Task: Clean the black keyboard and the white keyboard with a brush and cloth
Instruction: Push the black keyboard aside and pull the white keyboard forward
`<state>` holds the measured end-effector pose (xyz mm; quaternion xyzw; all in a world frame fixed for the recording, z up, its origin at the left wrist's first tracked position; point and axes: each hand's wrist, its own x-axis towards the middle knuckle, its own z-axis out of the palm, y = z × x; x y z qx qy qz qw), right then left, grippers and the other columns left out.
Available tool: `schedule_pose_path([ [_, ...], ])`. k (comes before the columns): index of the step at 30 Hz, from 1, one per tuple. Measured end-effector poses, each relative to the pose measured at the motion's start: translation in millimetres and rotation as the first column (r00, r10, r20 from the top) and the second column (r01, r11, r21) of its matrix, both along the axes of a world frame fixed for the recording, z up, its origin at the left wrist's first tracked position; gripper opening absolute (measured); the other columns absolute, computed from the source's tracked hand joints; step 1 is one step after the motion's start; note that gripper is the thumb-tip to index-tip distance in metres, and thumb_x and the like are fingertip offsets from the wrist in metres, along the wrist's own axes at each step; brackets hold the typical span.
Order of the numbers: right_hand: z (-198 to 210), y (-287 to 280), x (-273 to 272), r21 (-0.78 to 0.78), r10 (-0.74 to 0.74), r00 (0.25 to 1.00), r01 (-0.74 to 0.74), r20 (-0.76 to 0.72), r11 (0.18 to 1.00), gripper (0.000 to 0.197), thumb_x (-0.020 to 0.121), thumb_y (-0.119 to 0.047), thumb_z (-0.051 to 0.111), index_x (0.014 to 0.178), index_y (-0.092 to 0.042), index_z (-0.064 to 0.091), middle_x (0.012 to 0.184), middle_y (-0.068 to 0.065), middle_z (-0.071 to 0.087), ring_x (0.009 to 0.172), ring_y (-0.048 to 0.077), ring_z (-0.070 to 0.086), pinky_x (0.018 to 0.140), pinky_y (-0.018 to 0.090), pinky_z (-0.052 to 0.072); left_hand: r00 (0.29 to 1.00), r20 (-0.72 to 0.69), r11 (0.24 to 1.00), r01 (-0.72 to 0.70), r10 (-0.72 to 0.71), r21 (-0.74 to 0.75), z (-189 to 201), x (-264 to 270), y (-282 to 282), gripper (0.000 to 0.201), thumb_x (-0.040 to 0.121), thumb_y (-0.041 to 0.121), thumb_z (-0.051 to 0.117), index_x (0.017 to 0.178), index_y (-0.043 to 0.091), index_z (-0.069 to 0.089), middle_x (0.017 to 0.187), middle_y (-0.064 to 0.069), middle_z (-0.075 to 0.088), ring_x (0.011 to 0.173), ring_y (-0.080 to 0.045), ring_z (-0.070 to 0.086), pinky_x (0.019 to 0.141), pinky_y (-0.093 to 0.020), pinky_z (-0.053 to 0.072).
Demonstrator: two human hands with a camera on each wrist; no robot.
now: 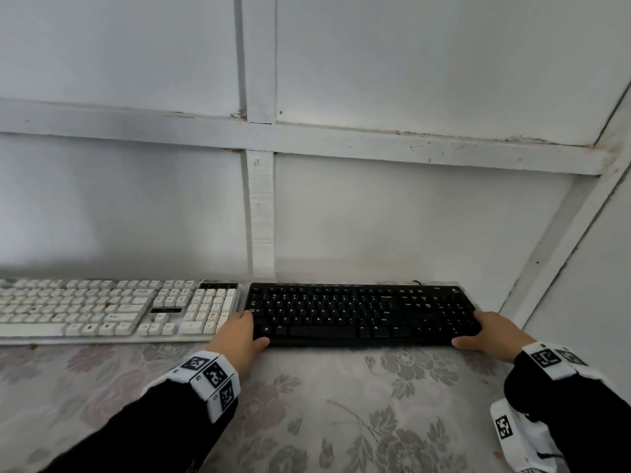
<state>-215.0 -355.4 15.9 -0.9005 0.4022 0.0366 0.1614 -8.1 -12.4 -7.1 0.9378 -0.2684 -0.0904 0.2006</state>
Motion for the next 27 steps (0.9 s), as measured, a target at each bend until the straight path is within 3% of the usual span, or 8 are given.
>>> schedule_pose_path([
  [3,-5,8,5,-0.072,-0.035,0.999,0.035,0.007,0.997,0.041,0.08,-0.042,0.07,0.1,-0.01,0.053,0.109,0.01,0.061,0.094,0.023,0.059,0.079,0.032,0.047,0.996,0.058,0.996,0.067,-0.063,-0.067,8,-2,13,0.046,0.091,0.03,0.054,0.132,0.011,0.041,0.133,-0.004,0.047,0.122,-0.018,0.044,0.101,-0.025,0.034],
  [6,-2,33,16,-0.073,-0.014,0.996,0.02,0.087,0.997,0.046,0.079,-0.043,0.069,0.111,-0.014,0.056,0.119,0.011,0.059,0.105,0.027,0.057,0.091,0.037,0.047,0.988,0.109,0.973,0.131,-0.111,-0.19,15,-4,40,0.052,0.091,0.027,0.055,0.138,0.013,0.038,0.136,-0.003,0.047,0.123,-0.016,0.044,0.105,-0.029,0.037],
  [9,10,83,35,-0.002,0.056,0.99,-0.057,0.126,0.998,0.071,0.086,-0.037,0.066,0.143,-0.007,0.036,0.147,0.013,0.037,0.134,0.027,0.037,0.109,0.035,0.032,0.986,0.129,0.958,0.132,-0.101,-0.256,18,2,77,0.05,0.09,0.024,0.057,0.137,0.015,0.042,0.133,-0.003,0.05,0.122,-0.015,0.047,0.103,-0.034,0.041],
  [11,16,121,55,0.024,0.136,0.978,-0.141,0.158,0.99,0.075,0.088,-0.035,0.064,0.147,-0.006,0.027,0.152,0.01,0.03,0.14,0.024,0.029,0.112,0.031,0.025,0.992,0.118,0.96,0.076,-0.045,-0.268,20,12,105,0.051,0.088,0.024,0.06,0.136,0.014,0.043,0.131,-0.004,0.052,0.12,-0.017,0.049,0.103,-0.036,0.042],
  [19,20,270,149,0.177,0.341,0.904,-0.391,0.257,0.903,0.075,0.089,-0.036,0.062,0.148,-0.009,0.024,0.153,0.005,0.029,0.141,0.02,0.029,0.114,0.03,0.026,0.984,0.101,0.979,-0.132,0.148,-0.153,21,63,229,0.06,0.087,0.028,0.061,0.139,0.011,0.036,0.14,-0.008,0.043,0.128,-0.021,0.042,0.105,-0.029,0.03],
  [21,18,295,170,0.206,0.343,0.898,-0.404,0.277,0.891,0.064,0.09,-0.03,0.063,0.143,-0.009,0.034,0.139,-0.002,0.044,0.131,0.017,0.04,0.102,0.02,0.032,0.98,0.075,0.977,-0.174,0.184,-0.126,20,82,261,0.062,0.087,0.028,0.061,0.14,0.011,0.035,0.142,-0.008,0.041,0.13,-0.022,0.039,0.106,-0.029,0.029],
  [23,18,316,187,0.224,0.346,0.892,-0.415,0.292,0.882,0.044,0.089,-0.023,0.064,0.13,-0.015,0.049,0.117,-0.008,0.052,0.111,0.011,0.051,0.085,0.015,0.035,0.974,0.033,0.968,-0.219,0.225,-0.123,19,104,290,0.065,0.085,0.027,0.063,0.14,0.009,0.034,0.144,-0.01,0.039,0.132,-0.023,0.037,0.108,-0.031,0.027],
  [27,6,330,216,0.237,0.268,0.9,-0.359,0.343,0.903,0.043,0.079,-0.027,0.074,0.119,-0.018,0.058,0.115,0.001,0.064,0.106,0.017,0.061,0.094,0.035,0.048,0.965,0.016,0.958,-0.257,0.261,-0.123,16,155,334,0.07,0.079,0.025,0.071,0.137,0.003,0.039,0.14,-0.014,0.043,0.128,-0.029,0.041,0.106,-0.036,0.032],
])
